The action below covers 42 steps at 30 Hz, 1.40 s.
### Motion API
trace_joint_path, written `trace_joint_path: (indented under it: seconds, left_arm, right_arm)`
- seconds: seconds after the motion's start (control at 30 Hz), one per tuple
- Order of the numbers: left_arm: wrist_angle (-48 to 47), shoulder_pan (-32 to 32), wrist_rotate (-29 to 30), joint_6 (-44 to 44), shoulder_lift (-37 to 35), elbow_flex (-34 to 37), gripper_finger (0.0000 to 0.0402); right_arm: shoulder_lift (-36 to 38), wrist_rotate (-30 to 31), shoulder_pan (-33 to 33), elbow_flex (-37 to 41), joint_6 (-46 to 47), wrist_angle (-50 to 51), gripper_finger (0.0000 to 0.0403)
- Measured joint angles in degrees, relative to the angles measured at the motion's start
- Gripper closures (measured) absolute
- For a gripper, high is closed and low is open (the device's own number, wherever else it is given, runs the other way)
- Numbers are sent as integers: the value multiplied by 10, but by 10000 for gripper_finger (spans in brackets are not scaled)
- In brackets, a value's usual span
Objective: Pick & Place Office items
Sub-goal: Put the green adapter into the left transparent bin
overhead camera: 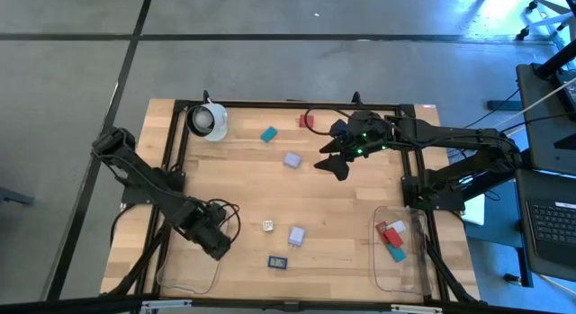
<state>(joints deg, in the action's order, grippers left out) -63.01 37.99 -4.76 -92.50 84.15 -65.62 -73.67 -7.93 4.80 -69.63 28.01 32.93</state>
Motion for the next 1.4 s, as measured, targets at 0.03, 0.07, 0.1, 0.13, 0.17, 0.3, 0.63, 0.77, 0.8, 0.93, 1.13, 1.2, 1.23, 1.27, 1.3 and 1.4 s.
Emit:
trace_joint_path:
  seconds: [0.03, 0.07, 0.1, 0.13, 0.17, 0.3, 0.63, 0.77, 0.8, 0.93, 1.13, 1.2, 1.23, 1.27, 1.3, 1.4]
  left_arm:
    - [1, -1, 18, 1, -4, -14, 176]
    - [1, -1, 40, 3, -9, -27, 177]
    - [1, -1, 65, 8, -13, -40, 177]
    - [2, -2, 95, 13, -17, -53, 177]
    - [4, -3, 130, 22, -19, -65, 177]
    - [16, -3, 286, 78, -19, -93, 178]
    - [150, -60, 412, 312, -14, -92, 148]
    - [193, -86, 396, 408, 1, -92, 127]
    - [200, -91, 385, 435, 8, -92, 123]
    - [204, -107, 343, 530, 46, -92, 116]
    - [211, -125, 319, 616, 117, -92, 116]
    - [215, -130, 282, 628, 140, -92, 116]
    - [214, -132, 256, 631, 152, -92, 116]
    - [214, -135, 229, 632, 163, -92, 116]
    - [214, -137, 207, 633, 175, -92, 116]
    - [213, -141, 175, 633, 202, -92, 117]
  right_arm:
    - [0, 0, 0, 0, 0, 0, 69]
    - [0, -2, 0, 0, 0, 0, 69]
    - [0, -4, 0, 0, 0, 0, 69]
    - [0, -4, 0, 0, 0, 0, 69]
    - [0, -4, 0, 0, 0, 0, 69]
    - [0, -4, 0, 0, 0, 0, 69]
    - [0, -27, 0, 0, 31, 1, 69]
    - [0, -41, -9, 0, 42, 1, 69]
    - [0, -41, -13, 0, 42, 1, 69]
    - [0, -41, -26, 0, 36, 1, 69]
    - [0, -36, -38, 0, 30, 1, 69]
    - [0, -36, -39, 0, 30, 1, 69]
    - [0, -36, -40, 0, 30, 1, 69]
    - [0, -36, -41, 0, 30, 1, 69]
    - [0, -36, -41, 0, 30, 1, 69]
    - [0, -34, -41, 0, 30, 1, 69]
